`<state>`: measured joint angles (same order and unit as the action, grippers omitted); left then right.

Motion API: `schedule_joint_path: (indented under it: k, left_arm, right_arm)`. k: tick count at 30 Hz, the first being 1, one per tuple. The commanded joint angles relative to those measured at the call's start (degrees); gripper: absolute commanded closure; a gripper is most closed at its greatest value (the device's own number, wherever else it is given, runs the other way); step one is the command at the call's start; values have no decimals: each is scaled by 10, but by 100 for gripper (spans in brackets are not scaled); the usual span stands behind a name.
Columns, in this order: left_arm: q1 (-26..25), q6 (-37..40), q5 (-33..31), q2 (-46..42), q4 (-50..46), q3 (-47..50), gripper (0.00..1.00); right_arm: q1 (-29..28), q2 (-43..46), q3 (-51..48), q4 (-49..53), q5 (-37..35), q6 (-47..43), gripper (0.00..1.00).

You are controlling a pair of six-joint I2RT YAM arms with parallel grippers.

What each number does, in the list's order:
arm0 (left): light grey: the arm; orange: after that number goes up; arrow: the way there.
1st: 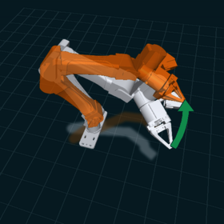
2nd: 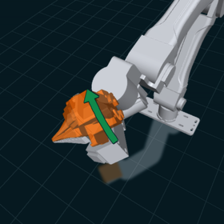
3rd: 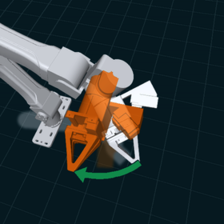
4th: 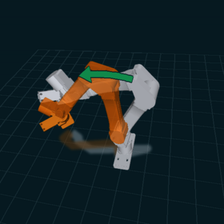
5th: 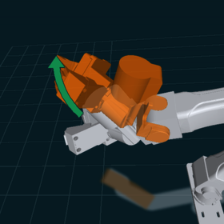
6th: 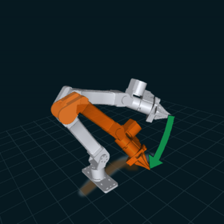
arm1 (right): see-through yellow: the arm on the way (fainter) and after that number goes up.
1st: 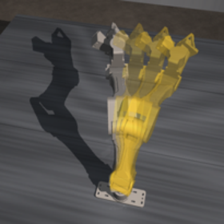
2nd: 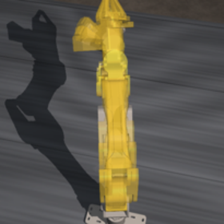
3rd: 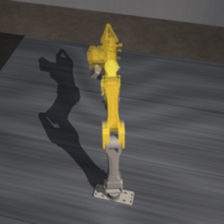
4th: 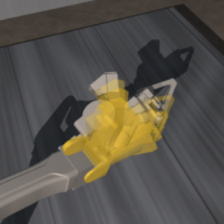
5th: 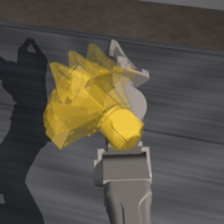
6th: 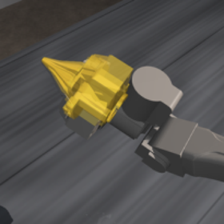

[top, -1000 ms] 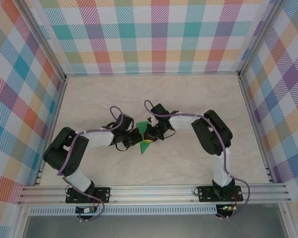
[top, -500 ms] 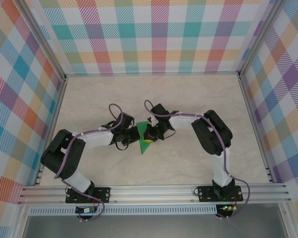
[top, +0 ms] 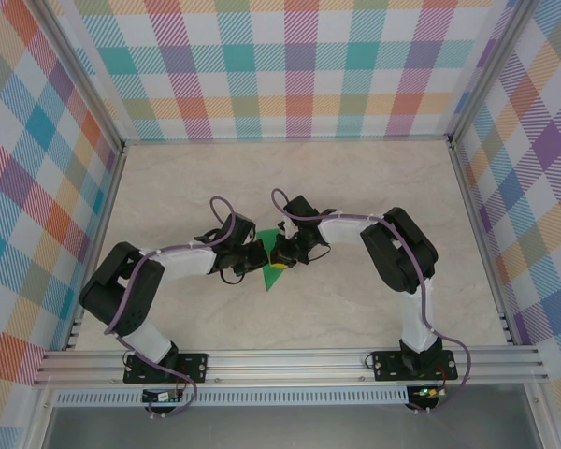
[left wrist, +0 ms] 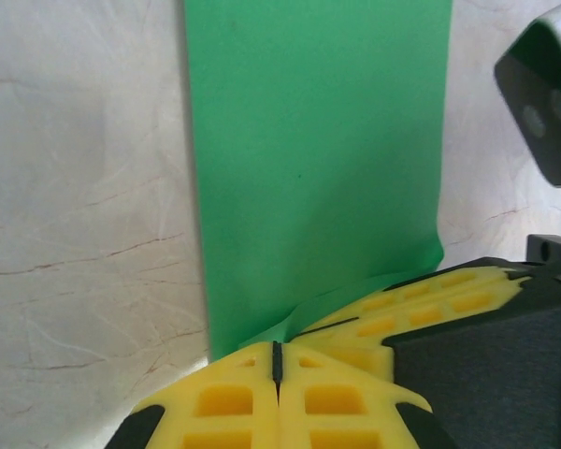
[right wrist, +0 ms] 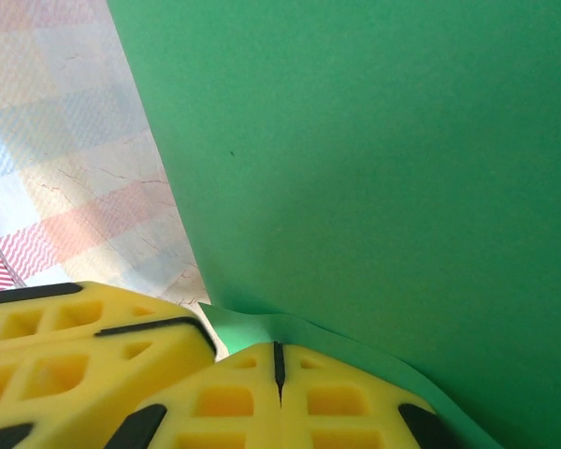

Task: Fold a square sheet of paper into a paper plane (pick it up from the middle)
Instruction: Third fold the triangle at the center of the table.

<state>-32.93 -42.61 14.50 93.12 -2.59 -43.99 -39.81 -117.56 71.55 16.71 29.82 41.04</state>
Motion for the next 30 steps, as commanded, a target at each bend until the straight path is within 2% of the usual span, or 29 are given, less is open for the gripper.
schedule_joint_path:
  k: [1,7,18,30]
  left_arm:
    - [-6,1,11,11,6,-4,100]
    - [-6,0,-16,24,-23,-4,100]
    - [-8,16,-77,40,-91,-8,100]
    - [-15,16,-102,42,-113,-24,100]
  right_arm:
    - [-4,-33,-20,28,-30,-12,100]
    - [-4,-23,-22,5,-15,-9,100]
    - [25,75,-95,-111,2,-43,99]
    - [26,60,-119,-142,4,-77,98]
